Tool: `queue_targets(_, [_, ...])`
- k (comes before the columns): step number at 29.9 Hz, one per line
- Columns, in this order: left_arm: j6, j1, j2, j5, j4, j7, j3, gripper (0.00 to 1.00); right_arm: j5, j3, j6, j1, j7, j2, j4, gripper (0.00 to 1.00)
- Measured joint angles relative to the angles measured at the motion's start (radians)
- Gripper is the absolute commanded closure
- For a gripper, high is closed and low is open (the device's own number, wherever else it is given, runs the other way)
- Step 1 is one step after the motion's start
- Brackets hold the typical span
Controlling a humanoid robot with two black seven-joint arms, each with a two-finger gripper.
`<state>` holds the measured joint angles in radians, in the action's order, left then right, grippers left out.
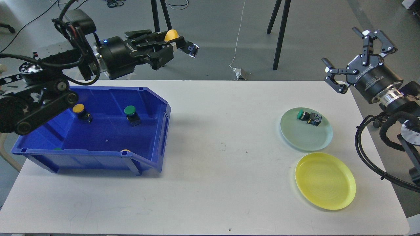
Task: Pass button and place on color plate
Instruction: 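Lift the yellow button and carry it toward the right gripper, then grasp the yellow button with the right gripper and release the left gripper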
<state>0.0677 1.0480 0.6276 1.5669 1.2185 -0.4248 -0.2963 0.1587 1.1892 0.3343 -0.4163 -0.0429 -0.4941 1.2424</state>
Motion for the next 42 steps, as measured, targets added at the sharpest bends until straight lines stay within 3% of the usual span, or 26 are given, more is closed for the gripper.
queue_targets(5, [0.049, -0.055, -0.115, -0.001, -0.017, 0.028, -0.001, 0.72, 0.006, -0.103, -0.021, 0.015, -0.001, 0.033, 0.099, 0.07])
queue_targets(14, [0.073, -0.089, -0.239, 0.001, -0.088, 0.032, -0.001, 0.72, 0.095, -0.149, -0.038, 0.009, 0.005, 0.177, 0.119, 0.15])
queue_targets(26, [0.077, -0.089, -0.25, 0.003, -0.093, 0.039, -0.001, 0.71, 0.159, -0.178, -0.039, -0.009, 0.007, 0.297, 0.11, 0.24])
queue_targets(34, [0.076, -0.089, -0.25, 0.003, -0.093, 0.039, -0.001, 0.71, 0.203, -0.182, -0.061, -0.036, 0.007, 0.308, 0.102, 0.43])
queue_targets(42, [0.074, -0.086, -0.249, 0.005, -0.093, 0.038, -0.001, 0.71, 0.206, -0.186, -0.07, -0.067, 0.006, 0.309, 0.039, 0.49])
